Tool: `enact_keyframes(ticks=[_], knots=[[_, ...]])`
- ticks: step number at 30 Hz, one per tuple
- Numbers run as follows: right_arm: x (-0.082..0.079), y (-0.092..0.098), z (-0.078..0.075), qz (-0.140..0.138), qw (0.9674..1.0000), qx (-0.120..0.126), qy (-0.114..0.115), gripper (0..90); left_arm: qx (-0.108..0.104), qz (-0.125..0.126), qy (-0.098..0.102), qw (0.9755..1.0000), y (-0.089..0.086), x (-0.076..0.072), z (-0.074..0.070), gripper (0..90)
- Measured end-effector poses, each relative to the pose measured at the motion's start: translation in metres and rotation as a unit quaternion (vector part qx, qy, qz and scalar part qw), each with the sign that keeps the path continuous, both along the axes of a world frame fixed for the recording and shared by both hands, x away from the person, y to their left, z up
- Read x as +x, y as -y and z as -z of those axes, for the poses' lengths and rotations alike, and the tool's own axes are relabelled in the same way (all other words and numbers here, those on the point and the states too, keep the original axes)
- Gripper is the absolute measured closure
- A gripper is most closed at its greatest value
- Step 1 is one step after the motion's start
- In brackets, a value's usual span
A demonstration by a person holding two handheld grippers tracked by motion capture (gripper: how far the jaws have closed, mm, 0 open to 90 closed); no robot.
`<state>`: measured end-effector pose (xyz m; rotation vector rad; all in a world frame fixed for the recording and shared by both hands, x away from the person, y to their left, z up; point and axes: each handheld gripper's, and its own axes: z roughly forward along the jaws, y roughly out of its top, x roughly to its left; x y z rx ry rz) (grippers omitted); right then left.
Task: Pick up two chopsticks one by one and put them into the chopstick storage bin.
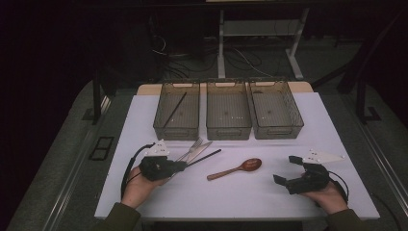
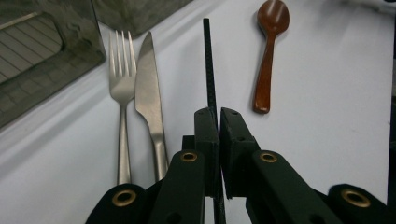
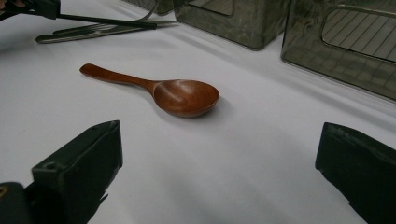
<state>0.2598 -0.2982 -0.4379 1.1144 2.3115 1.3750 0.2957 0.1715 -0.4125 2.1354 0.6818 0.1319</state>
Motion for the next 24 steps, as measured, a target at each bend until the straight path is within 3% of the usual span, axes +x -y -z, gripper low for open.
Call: enact_keyframes(ticks=[13, 21, 24], knots=[[0.0, 0.001, 0.0, 0.0, 1.0, 0.002, 0.0, 0.2, -0.013, -0.008, 0.035, 0.9993, 0.002, 0.011, -0.023, 85.3], [0.001, -0.001, 0.002, -0.003, 1.0, -0.003, -0.003, 0.2, -0.02, -0.015, 0.044, 0.9987, 0.001, 0.02, -0.031, 85.3], [0.001, -0.001, 0.002, -0.002, 1.0, -0.003, -0.004, 0.2, -0.034, -0.018, 0.047, 0.9982, 0.001, 0.025, -0.035, 85.3]])
